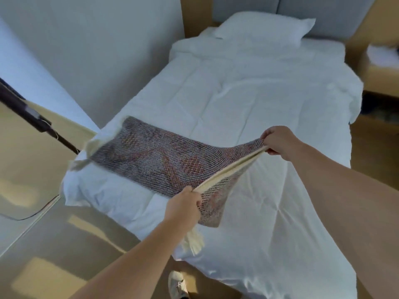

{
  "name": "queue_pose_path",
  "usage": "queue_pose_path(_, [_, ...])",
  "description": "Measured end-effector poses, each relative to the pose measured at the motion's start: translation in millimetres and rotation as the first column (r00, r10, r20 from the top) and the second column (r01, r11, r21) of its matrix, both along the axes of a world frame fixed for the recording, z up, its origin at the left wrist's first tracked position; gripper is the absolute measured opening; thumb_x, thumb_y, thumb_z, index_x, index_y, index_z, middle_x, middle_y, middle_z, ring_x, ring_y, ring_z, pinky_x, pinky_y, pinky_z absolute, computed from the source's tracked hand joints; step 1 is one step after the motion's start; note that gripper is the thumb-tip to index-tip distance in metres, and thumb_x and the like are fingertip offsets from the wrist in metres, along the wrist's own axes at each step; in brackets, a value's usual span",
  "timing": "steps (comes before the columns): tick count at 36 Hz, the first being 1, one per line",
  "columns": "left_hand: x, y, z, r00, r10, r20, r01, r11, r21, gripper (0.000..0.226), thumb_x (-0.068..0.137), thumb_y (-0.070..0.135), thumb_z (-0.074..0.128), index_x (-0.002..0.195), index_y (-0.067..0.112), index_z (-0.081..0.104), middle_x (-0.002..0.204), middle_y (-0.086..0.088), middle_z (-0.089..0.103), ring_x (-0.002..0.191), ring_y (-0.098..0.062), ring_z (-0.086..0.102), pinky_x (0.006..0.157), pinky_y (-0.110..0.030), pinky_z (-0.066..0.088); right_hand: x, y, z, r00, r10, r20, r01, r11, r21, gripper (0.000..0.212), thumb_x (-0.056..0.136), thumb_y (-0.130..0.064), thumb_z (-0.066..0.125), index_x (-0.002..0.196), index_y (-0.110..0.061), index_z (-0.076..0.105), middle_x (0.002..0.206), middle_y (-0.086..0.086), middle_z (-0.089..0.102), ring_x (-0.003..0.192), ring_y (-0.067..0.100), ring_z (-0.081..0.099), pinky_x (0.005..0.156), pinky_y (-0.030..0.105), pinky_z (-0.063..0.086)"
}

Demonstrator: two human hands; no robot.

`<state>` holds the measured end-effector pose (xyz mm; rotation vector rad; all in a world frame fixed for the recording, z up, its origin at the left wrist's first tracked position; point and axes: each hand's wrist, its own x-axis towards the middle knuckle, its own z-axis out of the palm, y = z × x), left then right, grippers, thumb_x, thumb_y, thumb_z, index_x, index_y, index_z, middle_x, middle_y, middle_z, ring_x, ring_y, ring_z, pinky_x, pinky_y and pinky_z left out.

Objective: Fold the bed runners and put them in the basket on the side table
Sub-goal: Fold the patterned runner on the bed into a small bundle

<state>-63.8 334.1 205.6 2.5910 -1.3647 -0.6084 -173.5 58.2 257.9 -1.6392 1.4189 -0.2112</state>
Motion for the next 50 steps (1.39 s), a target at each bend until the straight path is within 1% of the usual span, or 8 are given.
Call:
queue_pose_path(3, [34, 18, 15, 0.999, -0.027, -0.02, 0.027, 0.999, -0.046, 0.021, 0.084, 0.004, 0.051, 0.091, 0.02, 0.062, 0.098, 0.006, 0.046, 0.073, -0.016, 0.052, 0.06, -0.026, 0.037, 25, 15, 23, 1.0, -0.003, 0.01, 0.003, 1.0, -0.027, 0.021, 0.086, 0.005, 0.052, 0.071, -0.004, 0.063, 0.075, 0.013, 0.059, 0.073, 0.028, 0.058, 0.075, 0.041, 0.056])
queue_pose_path(6, [63, 33, 25, 0.998, -0.052, -0.038, 0.048, 0.994, -0.093, 0.023, 0.087, 0.007, 0.051, 0.103, 0.02, 0.061, 0.104, 0.006, 0.046, 0.078, -0.016, 0.053, 0.064, -0.027, 0.04, 48, 30, 40, 0.998, -0.036, 0.049, 0.041, 0.994, -0.103, 0.015, 0.083, 0.005, 0.057, 0.09, 0.015, 0.065, 0.08, 0.021, 0.061, 0.076, 0.028, 0.059, 0.082, 0.047, 0.055])
queue_pose_path(12, [111, 60, 40, 0.994, -0.093, -0.066, 0.084, 0.989, -0.125, 0.024, 0.084, 0.007, 0.054, 0.103, 0.021, 0.06, 0.107, 0.005, 0.047, 0.08, -0.018, 0.055, 0.07, -0.034, 0.05, 92, 57, 58, 0.986, -0.095, 0.137, 0.116, 0.982, -0.152, 0.011, 0.083, 0.002, 0.061, 0.089, 0.007, 0.07, 0.071, 0.012, 0.062, 0.066, 0.025, 0.062, 0.079, 0.047, 0.058])
queue_pose_path(19, [152, 71, 47, 0.997, -0.061, -0.045, 0.058, 0.995, -0.076, 0.037, 0.079, -0.004, 0.054, 0.104, 0.024, 0.058, 0.104, 0.008, 0.043, 0.072, -0.014, 0.05, 0.052, -0.024, 0.03, 135, 63, 60, 0.973, -0.09, 0.213, 0.124, 0.981, -0.15, 0.011, 0.082, 0.004, 0.062, 0.074, -0.002, 0.067, 0.07, 0.011, 0.061, 0.07, 0.031, 0.065, 0.074, 0.044, 0.059])
queue_pose_path(24, [180, 68, 49, 1.0, -0.009, 0.025, 0.011, 0.997, -0.07, 0.038, 0.079, -0.003, 0.053, 0.101, 0.027, 0.056, 0.105, 0.009, 0.045, 0.073, -0.017, 0.054, 0.054, -0.027, 0.033, 172, 44, 53, 0.968, -0.076, 0.24, 0.111, 0.984, -0.139, 0.009, 0.075, 0.001, 0.062, 0.075, 0.009, 0.066, 0.078, 0.025, 0.066, 0.076, 0.041, 0.069, 0.071, 0.055, 0.058])
queue_pose_path(27, [196, 68, 51, 0.997, 0.076, 0.03, -0.073, 0.993, -0.095, 0.038, 0.081, -0.003, 0.049, 0.1, 0.029, 0.056, 0.102, 0.011, 0.046, 0.069, -0.015, 0.052, 0.05, -0.026, 0.029, 201, 27, 46, 0.97, -0.03, 0.241, 0.069, 0.985, -0.155, 0.024, 0.067, -0.005, 0.06, 0.083, 0.013, 0.064, 0.09, 0.032, 0.066, 0.079, 0.046, 0.068, 0.067, 0.062, 0.055])
queue_pose_path(37, [252, 72, 48, 0.972, 0.228, 0.054, -0.217, 0.962, -0.165, 0.038, 0.082, -0.004, 0.045, 0.102, 0.026, 0.058, 0.111, 0.013, 0.049, 0.082, -0.021, 0.059, 0.071, -0.042, 0.05, 283, -3, 32, 0.965, 0.136, 0.223, -0.094, 0.977, -0.189, 0.023, 0.062, -0.006, 0.056, 0.077, 0.01, 0.062, 0.069, 0.017, 0.059, 0.084, 0.047, 0.066, 0.063, 0.063, 0.054])
queue_pose_path(50, [342, 81, 23, 0.96, 0.28, 0.013, -0.277, 0.954, -0.112, 0.042, 0.081, -0.004, 0.045, 0.104, 0.029, 0.054, 0.111, 0.015, 0.045, 0.073, -0.015, 0.053, 0.051, -0.026, 0.029, 392, 11, 14, 0.966, 0.165, 0.199, -0.123, 0.971, -0.206, 0.024, 0.066, -0.006, 0.057, 0.081, 0.012, 0.063, 0.092, 0.031, 0.066, 0.082, 0.046, 0.067, 0.064, 0.063, 0.055])
